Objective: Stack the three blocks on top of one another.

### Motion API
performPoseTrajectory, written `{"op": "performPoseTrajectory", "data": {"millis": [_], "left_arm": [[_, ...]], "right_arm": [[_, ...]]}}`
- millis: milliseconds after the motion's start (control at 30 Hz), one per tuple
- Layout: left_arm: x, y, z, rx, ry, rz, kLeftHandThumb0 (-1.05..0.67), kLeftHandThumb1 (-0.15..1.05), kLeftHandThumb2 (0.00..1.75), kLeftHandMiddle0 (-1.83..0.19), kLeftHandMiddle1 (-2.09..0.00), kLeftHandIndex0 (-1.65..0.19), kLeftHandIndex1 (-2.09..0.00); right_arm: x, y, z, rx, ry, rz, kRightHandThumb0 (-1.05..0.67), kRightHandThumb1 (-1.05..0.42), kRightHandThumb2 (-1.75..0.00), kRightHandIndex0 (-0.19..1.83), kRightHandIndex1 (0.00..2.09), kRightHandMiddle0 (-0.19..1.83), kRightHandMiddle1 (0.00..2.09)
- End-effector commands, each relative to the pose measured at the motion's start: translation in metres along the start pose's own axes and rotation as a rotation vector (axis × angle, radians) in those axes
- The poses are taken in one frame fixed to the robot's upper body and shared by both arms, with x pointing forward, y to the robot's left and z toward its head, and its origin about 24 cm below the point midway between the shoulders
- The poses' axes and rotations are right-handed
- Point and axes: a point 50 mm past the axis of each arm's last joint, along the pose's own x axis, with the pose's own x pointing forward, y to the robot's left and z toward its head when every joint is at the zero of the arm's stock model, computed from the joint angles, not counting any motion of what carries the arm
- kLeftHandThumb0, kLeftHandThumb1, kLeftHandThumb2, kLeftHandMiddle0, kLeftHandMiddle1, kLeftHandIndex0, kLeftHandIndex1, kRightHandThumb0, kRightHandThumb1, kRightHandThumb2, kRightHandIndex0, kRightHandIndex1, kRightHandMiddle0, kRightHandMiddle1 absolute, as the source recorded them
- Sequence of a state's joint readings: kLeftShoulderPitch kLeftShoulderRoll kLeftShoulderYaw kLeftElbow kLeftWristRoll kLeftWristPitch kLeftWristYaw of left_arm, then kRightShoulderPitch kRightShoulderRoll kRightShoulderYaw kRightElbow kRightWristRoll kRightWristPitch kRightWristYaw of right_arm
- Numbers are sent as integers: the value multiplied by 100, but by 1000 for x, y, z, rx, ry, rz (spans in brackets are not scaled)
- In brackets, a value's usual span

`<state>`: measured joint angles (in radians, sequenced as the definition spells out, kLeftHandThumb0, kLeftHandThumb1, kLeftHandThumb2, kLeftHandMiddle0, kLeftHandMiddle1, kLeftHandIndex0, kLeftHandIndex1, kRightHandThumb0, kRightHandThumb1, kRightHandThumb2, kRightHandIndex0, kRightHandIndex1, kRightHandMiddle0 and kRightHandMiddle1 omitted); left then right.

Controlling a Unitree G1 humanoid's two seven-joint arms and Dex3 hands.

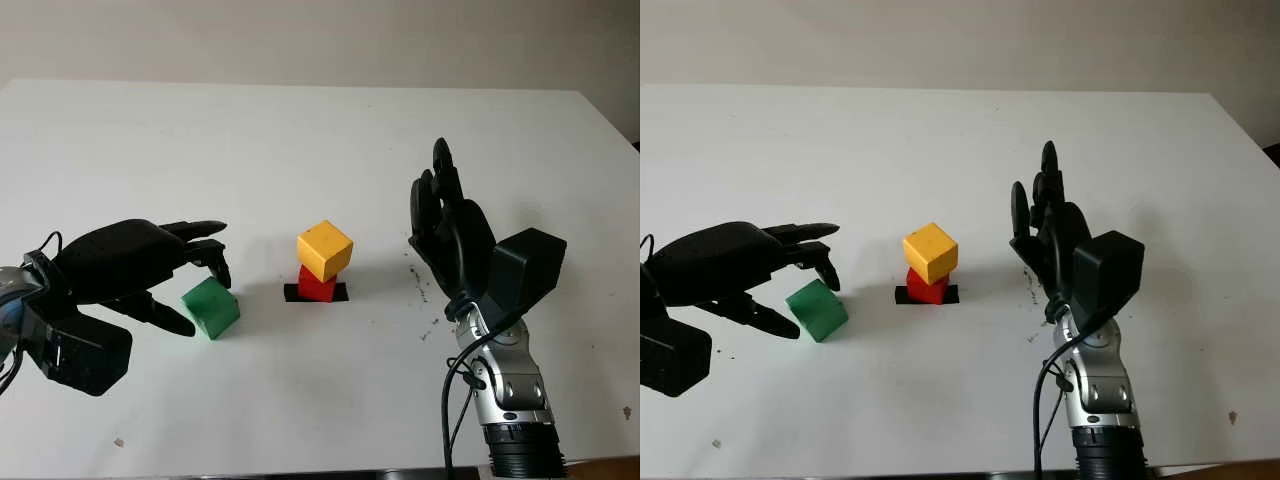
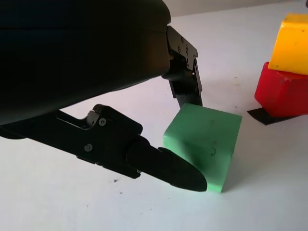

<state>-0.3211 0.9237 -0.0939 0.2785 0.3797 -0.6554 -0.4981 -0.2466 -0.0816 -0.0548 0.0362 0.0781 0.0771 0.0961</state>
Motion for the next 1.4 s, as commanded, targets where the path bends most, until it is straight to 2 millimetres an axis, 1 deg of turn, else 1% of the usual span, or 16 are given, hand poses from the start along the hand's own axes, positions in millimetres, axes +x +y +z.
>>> {"op": "performPoseTrajectory", "data": {"millis": [0, 200, 367, 533, 667, 800, 967, 1167, 1367], "left_arm": [[3, 4, -1, -39, -13, 13, -56, 95, 6, -16, -7, -27, -101], [3, 4, -6, -154, -12, -13, -61, 98, 6, -18, -8, -28, -96], [3, 5, -9, -170, -4, -11, -56, 98, 5, -19, -8, -32, -94], [3, 4, -10, -138, 5, 0, -52, 98, 5, -21, -7, -31, -108], [3, 3, -11, -102, 14, 7, -48, 98, 5, -21, -7, -29, -123], [4, 3, -11, -119, 18, 13, -46, 99, 6, -22, -7, -27, -132], [4, 4, -15, -246, 26, 21, -41, 99, 5, -23, -7, -27, -134], [4, 6, -20, -421, -7, 82, -35, 98, 5, -29, -9, -30, -132], [2, 11, -27, -620, -23, 99, -43, 99, 6, -32, -9, -34, -134]], "right_arm": [[2, -3, 7, -12, -22, -4, -69, -105, -62, -19, 0, -19, 0], [2, -3, 6, -18, -19, -9, -68, -105, -62, -19, 0, -19, 0], [1, -3, 6, -16, -17, -2, -66, -105, -62, -19, 0, -19, 0], [2, -4, 6, -16, -16, -5, -65, -105, -62, -19, 0, -19, 0], [1, -4, 6, -16, -22, -2, -65, -105, -62, -19, 0, -19, 0], [1, -3, 6, -15, -16, 0, -64, -105, -62, -19, 0, -19, 0], [1, -3, 6, -7, -21, -5, -64, -105, -61, -19, 0, -19, 0], [1, -3, 6, -14, -20, -2, -64, -105, -61, -19, 0, -19, 0], [1, -3, 5, -7, -18, -3, -63, -105, -60, -19, 0, -19, 0]]}}
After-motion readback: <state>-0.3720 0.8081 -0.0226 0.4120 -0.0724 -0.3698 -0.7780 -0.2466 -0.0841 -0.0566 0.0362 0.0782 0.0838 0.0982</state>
